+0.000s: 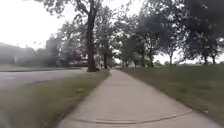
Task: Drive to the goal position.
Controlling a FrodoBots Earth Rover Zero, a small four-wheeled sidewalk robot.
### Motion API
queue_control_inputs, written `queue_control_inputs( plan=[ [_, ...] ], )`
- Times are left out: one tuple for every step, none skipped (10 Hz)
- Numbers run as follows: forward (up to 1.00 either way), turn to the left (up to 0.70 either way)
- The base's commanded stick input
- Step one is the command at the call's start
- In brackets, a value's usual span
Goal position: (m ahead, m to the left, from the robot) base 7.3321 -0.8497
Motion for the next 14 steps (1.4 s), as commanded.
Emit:
queue_control_inputs(
  plan=[
    [1.00, 0.00],
    [1.00, 0.00],
    [1.00, 0.00],
    [1.00, 0.00],
    [1.00, 0.00],
    [1.00, 0.00],
    [1.00, 0.00],
    [1.00, 0.00],
    [1.00, 0.00],
    [1.00, 0.00],
    [1.00, 0.00],
    [1.00, 0.00],
    [1.00, 0.00],
    [1.00, 0.00]
  ],
)
